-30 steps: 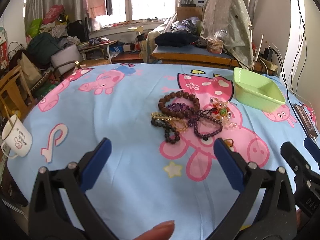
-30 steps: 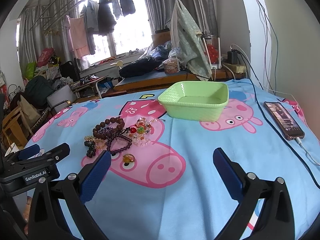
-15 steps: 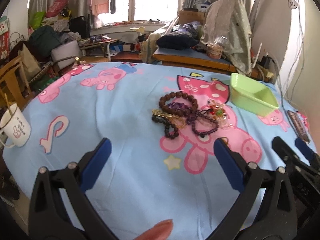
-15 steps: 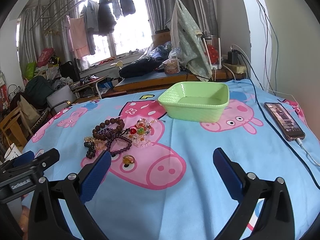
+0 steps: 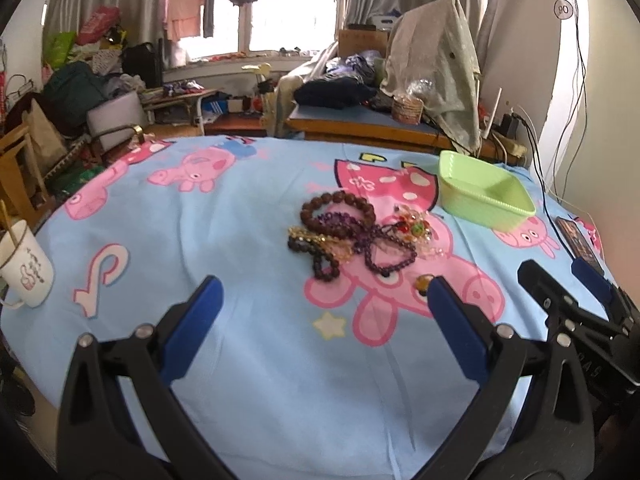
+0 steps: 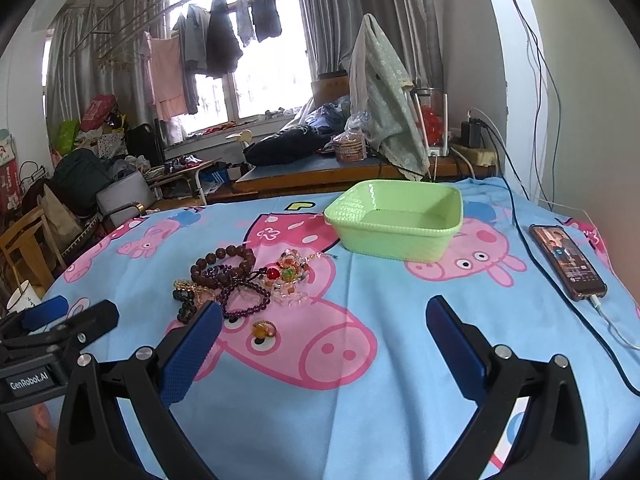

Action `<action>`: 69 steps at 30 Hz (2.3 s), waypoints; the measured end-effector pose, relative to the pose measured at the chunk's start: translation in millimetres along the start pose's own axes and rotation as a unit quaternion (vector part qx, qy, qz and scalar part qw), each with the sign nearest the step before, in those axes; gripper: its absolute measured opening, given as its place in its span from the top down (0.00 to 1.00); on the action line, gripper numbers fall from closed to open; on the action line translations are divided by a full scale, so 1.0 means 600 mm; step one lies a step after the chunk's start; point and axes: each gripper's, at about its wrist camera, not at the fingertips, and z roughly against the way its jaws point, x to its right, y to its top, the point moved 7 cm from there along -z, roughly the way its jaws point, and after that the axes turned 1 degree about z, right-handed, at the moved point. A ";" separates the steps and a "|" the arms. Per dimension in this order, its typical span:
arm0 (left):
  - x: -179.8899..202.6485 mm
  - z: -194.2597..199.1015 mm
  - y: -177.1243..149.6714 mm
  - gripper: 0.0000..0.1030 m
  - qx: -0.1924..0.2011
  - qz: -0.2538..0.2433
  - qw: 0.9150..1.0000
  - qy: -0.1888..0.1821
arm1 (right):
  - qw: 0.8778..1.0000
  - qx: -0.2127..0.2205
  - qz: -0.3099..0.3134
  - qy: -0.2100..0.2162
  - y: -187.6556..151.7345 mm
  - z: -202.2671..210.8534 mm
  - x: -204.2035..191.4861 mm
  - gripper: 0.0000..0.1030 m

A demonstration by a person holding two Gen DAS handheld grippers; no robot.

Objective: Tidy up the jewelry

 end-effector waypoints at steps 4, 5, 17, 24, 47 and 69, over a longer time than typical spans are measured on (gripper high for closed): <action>-0.007 -0.008 -0.002 0.05 -0.011 0.006 1.000 0.006 | 1.000 -0.002 0.000 0.000 -0.002 -0.003 0.000 0.26; -0.010 -0.010 -0.003 0.05 -0.013 0.008 1.000 0.006 | 1.000 -0.003 -0.001 -0.001 -0.002 -0.003 0.000 0.26; -0.053 -0.040 0.014 0.05 -0.019 0.035 0.999 0.019 | 1.000 -0.015 0.003 0.002 -0.011 -0.014 -0.007 0.26; -0.077 -0.050 0.046 0.05 0.002 0.038 0.998 0.048 | 1.000 -0.017 0.017 0.006 -0.004 -0.023 -0.014 0.26; -0.141 -0.113 0.086 0.05 -0.006 0.036 0.997 0.063 | 0.993 -0.063 0.076 0.069 0.027 -0.085 -0.079 0.26; -0.053 -0.335 0.113 0.50 -0.128 -0.070 0.986 -0.084 | 0.954 -0.238 0.079 0.163 0.043 -0.354 -0.142 0.97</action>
